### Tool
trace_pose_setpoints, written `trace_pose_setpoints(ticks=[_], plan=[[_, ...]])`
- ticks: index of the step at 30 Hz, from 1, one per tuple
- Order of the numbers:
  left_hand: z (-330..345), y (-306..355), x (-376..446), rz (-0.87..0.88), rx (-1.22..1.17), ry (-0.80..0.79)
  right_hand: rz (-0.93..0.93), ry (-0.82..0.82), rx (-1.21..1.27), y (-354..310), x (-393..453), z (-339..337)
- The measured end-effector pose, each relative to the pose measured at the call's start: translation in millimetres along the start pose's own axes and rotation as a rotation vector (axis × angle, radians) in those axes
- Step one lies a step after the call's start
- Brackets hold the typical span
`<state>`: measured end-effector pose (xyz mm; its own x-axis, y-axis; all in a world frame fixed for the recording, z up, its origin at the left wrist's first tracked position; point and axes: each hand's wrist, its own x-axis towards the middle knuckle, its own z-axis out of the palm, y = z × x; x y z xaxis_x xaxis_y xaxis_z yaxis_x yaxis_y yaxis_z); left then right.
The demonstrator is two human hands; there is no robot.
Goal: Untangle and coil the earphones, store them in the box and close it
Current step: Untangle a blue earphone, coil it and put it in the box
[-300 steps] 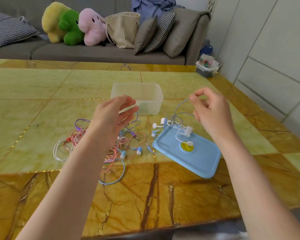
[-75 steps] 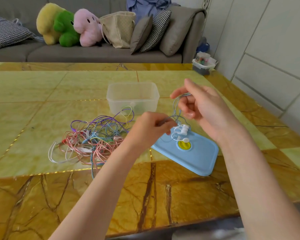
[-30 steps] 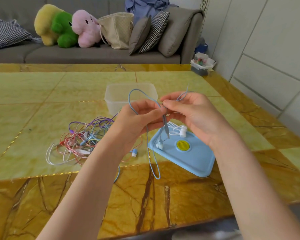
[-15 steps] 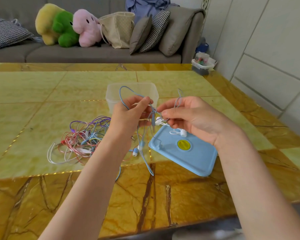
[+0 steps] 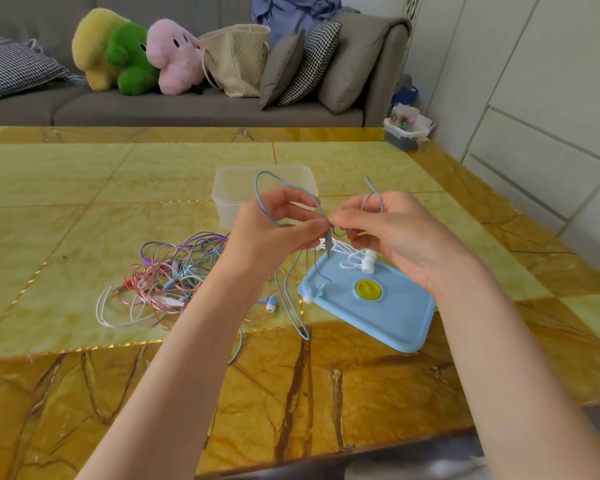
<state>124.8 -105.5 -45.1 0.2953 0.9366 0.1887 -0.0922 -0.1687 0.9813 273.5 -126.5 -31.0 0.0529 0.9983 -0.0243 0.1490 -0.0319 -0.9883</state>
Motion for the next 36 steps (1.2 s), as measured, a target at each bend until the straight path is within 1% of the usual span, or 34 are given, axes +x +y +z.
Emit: trace_pose_setpoints(ticks=[3, 6, 9, 11, 16, 18, 21, 25, 27, 31, 34, 36], plan=[[1.9, -0.3, 0.4, 0.035, 0.057, -0.002, 0.024, 0.078, 0.046, 1.2, 3.0, 6.2], [3.8, -0.9, 0.8, 0.123, 0.128, -0.015, 0.046, 0.174, 0.073, 2.1, 6.1, 12.4], [4.5, 1.2, -0.7, 0.165, 0.145, -0.02, 0.07, 0.196, 0.174, 1.5, 7.0, 15.7], [4.1, 2.4, -2.3, 0.104, 0.056, -0.008, 0.084, 0.182, 0.239, 1.7, 7.8, 17.6], [3.0, 1.2, -2.1, -0.152, -0.399, 0.057, 0.086, 0.243, 0.298, 0.9, 9.5, 21.9], [2.8, 0.0, 0.1, -0.218, -0.471, 0.069, 0.074, 0.276, 0.292, 0.8, 9.1, 22.0], [1.8, -1.4, 1.1, -0.223, -0.361, 0.053, 0.075, 0.27, 0.27, 1.2, 8.6, 19.1], [1.7, 0.6, -0.3, -0.133, -0.072, 0.004, 0.055, 0.205, 0.202, 0.7, 6.2, 16.5], [2.6, 1.3, -0.5, -0.084, 0.054, 0.012, 0.043, 0.179, 0.179, 0.8, 5.0, 15.8], [1.5, 0.9, 1.3, -0.028, 0.113, 0.117, 0.042, 0.106, 0.199, -1.3, 2.8, 11.8], [-1.2, 0.7, 1.3, 0.003, 0.153, 0.083, 0.032, 0.019, 0.148, -1.5, 0.7, 9.3], [-1.5, 1.6, -0.2, 0.016, 0.16, 0.054, 0.037, -0.007, 0.14, -2.2, -0.3, 8.3]])
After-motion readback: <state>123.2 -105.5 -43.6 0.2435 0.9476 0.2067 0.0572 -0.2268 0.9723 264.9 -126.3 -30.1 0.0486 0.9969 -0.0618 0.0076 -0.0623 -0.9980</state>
